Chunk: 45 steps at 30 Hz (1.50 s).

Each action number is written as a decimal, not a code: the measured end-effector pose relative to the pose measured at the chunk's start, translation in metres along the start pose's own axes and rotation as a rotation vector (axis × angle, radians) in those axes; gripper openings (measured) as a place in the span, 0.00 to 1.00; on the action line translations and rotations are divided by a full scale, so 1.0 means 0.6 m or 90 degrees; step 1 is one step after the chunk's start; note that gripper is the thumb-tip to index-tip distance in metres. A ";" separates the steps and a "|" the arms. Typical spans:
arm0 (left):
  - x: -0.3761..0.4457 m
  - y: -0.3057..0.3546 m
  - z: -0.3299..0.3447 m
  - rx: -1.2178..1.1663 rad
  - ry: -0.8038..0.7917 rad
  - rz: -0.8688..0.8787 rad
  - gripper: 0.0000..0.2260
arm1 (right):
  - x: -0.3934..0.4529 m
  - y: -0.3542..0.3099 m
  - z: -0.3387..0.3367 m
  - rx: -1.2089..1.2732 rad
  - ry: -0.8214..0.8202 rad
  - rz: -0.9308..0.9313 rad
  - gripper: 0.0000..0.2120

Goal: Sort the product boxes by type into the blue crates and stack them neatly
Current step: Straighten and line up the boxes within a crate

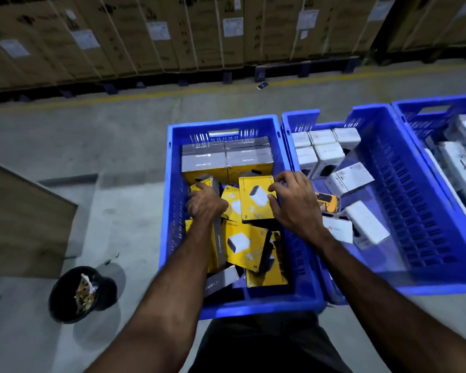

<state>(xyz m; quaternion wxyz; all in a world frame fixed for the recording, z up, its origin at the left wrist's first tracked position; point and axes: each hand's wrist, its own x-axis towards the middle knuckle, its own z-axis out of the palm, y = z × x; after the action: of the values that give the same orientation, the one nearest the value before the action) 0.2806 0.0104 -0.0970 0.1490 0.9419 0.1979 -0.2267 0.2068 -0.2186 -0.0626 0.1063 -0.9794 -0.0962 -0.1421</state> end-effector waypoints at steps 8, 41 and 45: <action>-0.036 -0.016 -0.016 -0.042 0.029 0.108 0.21 | 0.002 -0.006 0.001 0.013 0.041 0.016 0.14; 0.034 -0.025 -0.040 0.179 0.294 0.280 0.31 | 0.004 -0.007 0.005 0.036 0.037 0.031 0.12; 0.006 -0.020 -0.006 0.256 0.265 0.461 0.30 | 0.006 -0.008 0.004 0.037 0.031 0.036 0.12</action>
<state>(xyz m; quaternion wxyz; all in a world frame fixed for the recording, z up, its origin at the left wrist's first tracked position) 0.2795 0.0235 -0.0981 -0.0102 0.9861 -0.1659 -0.0003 0.2094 -0.2130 -0.0628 0.1413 -0.9745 -0.0698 -0.1598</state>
